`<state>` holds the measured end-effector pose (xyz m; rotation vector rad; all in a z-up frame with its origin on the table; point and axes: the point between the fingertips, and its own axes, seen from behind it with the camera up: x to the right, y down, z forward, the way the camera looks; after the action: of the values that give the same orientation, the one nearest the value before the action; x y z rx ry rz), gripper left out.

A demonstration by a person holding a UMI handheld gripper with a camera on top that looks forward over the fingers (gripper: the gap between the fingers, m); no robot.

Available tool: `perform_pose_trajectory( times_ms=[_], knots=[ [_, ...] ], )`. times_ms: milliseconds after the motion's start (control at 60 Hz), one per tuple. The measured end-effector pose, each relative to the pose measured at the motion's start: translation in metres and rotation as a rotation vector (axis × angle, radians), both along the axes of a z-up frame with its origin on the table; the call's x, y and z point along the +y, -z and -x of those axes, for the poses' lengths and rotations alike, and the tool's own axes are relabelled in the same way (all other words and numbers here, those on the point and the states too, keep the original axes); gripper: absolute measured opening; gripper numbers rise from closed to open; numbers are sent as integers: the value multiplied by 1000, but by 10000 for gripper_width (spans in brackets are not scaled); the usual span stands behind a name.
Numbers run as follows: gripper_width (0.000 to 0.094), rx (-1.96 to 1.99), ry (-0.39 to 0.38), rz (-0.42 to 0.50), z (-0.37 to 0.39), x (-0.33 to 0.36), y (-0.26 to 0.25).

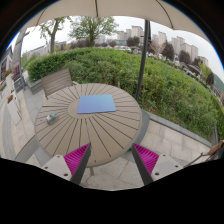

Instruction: Arrange mouse

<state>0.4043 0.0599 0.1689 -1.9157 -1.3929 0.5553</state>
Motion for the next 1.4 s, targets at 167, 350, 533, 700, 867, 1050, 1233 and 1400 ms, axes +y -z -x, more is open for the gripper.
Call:
perform_pose_trajectory(
  times_ms=[167, 350, 533, 700, 867, 1050, 1233, 1400],
  knots=[
    [864, 2, 1, 8, 47, -54, 18],
    [863, 24, -38, 29, 103, -148, 33],
    [857, 60, -122, 51, 166, -250, 54],
    [857, 89, -173, 55, 219, -315, 86],
    [858, 60, -162, 59, 268, -331, 140],
    [854, 69, -126, 82, 323, -324, 174],
    [834, 65, -102, 55, 367, -310, 183],
    [771, 51, -115, 61, 392, -306, 184]
  ],
)
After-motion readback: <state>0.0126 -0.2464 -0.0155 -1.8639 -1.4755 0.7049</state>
